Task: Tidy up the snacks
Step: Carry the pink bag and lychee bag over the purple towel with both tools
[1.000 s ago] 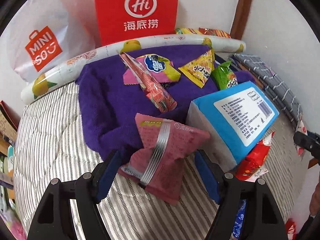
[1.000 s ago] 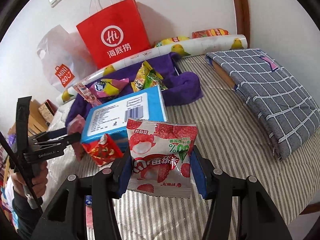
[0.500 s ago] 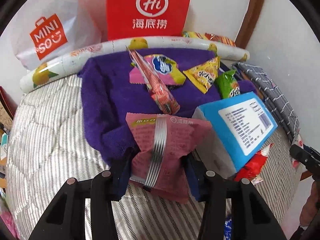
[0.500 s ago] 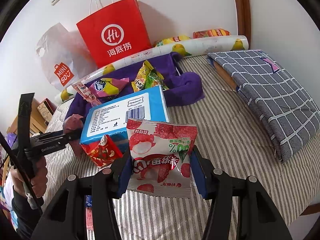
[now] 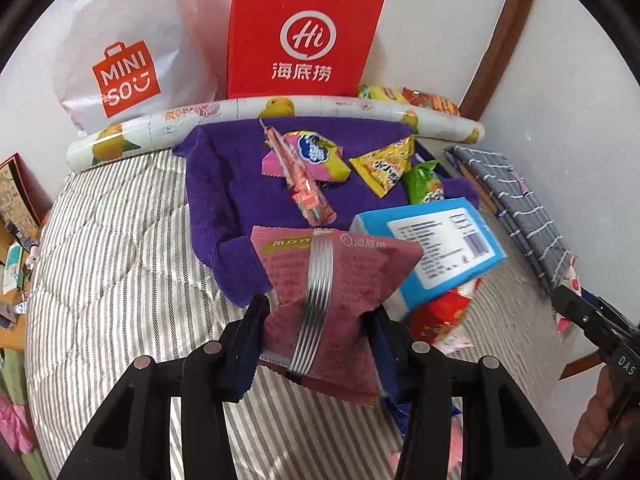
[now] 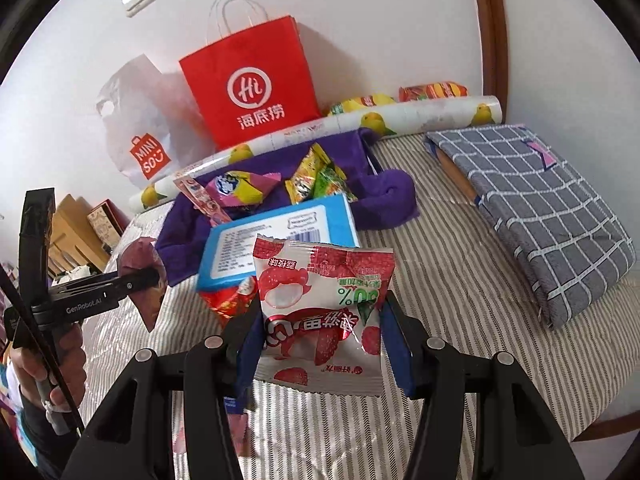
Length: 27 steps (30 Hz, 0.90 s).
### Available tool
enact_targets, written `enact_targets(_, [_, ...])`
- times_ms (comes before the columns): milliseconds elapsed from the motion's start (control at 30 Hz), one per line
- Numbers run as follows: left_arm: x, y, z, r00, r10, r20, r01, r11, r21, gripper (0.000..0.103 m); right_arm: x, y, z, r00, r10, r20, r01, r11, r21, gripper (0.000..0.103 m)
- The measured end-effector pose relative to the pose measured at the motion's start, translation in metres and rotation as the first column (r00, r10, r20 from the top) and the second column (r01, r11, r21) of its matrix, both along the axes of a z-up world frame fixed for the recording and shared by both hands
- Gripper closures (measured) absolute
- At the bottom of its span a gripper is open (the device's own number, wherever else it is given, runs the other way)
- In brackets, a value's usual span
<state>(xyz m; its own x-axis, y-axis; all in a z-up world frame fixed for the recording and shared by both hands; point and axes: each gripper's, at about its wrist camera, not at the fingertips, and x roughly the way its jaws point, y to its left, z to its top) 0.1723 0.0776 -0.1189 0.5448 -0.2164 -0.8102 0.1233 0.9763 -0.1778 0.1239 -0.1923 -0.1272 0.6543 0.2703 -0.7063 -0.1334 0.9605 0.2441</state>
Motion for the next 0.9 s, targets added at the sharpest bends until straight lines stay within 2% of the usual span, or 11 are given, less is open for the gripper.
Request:
enact_targets(433, [-0.006, -0.014, 0.032, 0.999, -0.021, 0.038, 0.022, 1.0, -0.005, 0.057, -0.013, 0.003, 0.034, 0.997, 0.017, 0.079, -0.017, 1.0, -0.003, 0.049])
enact_targets(900, [-0.001, -0.014, 0.034, 1.0, -0.019, 0.018, 0.019, 0.999, -0.045, 0.057, -0.005, -0.004, 0.029, 0.999, 0.001, 0.054, -0.002, 1.0, 0.011, 0.049])
